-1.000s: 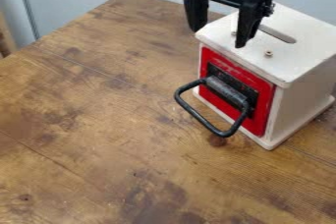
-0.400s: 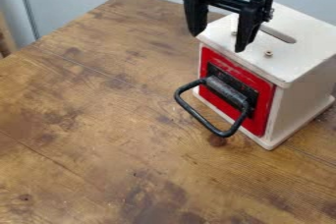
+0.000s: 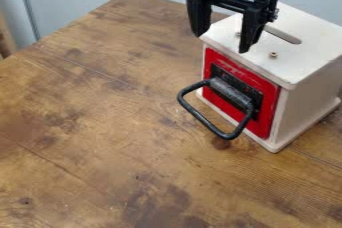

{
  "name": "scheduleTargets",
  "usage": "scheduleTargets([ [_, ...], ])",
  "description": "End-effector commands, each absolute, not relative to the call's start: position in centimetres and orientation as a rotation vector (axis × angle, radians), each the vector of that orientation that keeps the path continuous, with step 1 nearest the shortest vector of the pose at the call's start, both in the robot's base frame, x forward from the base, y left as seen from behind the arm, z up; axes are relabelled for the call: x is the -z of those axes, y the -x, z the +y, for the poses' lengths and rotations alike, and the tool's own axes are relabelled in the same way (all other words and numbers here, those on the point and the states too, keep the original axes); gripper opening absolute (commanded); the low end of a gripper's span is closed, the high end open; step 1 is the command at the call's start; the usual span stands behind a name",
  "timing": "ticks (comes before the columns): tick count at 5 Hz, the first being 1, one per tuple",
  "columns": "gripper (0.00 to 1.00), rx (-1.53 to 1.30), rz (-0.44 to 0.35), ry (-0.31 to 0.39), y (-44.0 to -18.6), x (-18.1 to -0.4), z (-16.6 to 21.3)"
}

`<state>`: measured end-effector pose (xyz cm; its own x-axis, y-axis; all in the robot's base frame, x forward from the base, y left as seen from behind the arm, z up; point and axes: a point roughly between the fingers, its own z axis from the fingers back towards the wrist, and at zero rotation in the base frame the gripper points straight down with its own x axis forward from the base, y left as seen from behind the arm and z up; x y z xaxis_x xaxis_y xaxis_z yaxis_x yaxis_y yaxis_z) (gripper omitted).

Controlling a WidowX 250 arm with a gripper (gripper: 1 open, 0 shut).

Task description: Close the drawer

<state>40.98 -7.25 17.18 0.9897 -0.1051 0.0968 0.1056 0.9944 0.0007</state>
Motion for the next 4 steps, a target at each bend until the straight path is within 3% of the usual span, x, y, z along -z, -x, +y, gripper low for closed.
scheduleTargets([
  [1, 1.00, 0.108, -0.186, 0.011, -41.08, -20.32, -7.33],
  [4, 1.00, 0.103, -0.195, 0.015, -40.98, -20.77, -7.15],
])
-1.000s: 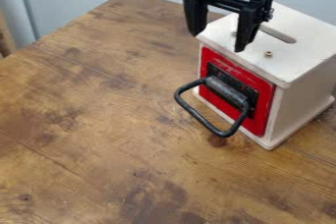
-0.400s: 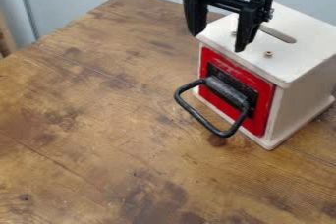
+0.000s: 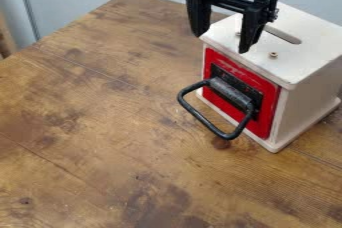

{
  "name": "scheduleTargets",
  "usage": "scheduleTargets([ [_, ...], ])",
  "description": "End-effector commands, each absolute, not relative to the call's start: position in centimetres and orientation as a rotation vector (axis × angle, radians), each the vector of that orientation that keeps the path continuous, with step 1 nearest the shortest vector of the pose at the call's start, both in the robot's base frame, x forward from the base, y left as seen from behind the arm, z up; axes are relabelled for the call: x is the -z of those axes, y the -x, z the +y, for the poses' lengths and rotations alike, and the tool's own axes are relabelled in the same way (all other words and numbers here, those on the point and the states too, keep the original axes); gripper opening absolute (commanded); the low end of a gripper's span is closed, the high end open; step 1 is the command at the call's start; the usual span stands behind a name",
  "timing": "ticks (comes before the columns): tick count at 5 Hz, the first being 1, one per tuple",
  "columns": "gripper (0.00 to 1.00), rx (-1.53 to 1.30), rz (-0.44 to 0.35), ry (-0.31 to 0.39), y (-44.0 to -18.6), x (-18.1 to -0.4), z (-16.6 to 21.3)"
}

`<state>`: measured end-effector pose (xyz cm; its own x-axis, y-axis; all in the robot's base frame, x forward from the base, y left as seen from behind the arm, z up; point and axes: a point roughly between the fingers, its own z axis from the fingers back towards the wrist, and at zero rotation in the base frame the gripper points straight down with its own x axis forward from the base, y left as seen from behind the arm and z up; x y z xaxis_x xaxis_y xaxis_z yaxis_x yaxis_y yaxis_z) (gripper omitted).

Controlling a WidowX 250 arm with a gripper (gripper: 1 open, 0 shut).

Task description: Close the drawer

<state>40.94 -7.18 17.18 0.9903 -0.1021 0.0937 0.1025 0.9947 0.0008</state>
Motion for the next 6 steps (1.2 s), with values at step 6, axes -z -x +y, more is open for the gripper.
scheduleTargets([
  [6, 1.00, 0.095, -0.218, 0.016, -40.77, -21.75, -6.82],
])
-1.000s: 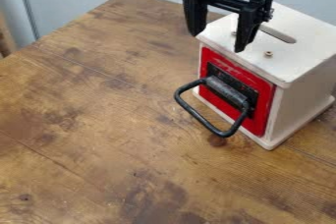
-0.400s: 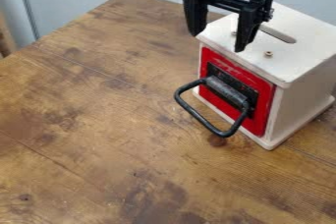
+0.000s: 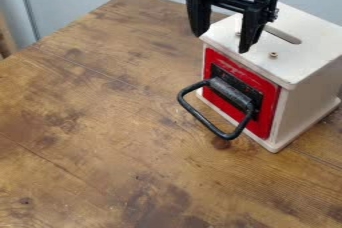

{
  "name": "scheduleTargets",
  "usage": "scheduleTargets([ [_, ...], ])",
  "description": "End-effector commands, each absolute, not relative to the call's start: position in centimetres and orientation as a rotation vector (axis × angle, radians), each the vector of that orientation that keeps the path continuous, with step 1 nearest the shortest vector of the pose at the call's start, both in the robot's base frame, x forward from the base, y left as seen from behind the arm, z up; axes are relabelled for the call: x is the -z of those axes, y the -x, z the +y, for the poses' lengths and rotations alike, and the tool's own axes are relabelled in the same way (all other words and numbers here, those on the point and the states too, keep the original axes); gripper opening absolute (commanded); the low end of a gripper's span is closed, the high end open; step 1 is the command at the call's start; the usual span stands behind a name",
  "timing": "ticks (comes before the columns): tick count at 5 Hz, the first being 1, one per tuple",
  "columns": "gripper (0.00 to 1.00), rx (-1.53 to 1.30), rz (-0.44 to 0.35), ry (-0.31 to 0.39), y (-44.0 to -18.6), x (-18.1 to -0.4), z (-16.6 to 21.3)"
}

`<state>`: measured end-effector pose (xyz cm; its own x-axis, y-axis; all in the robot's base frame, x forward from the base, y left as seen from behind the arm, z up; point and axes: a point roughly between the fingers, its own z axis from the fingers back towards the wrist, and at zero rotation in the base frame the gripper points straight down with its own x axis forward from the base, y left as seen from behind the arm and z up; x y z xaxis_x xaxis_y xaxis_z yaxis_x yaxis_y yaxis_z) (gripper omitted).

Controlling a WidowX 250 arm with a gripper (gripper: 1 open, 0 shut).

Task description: Close the drawer

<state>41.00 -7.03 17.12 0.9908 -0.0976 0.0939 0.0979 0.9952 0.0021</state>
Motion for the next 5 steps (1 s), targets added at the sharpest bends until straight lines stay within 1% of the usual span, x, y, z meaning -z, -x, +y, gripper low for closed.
scheduleTargets([
  [1, 1.00, 0.095, -0.224, 0.018, -40.73, -21.97, -6.76],
  [5, 1.00, 0.093, -0.232, 0.020, -40.81, -22.14, -6.68],
])
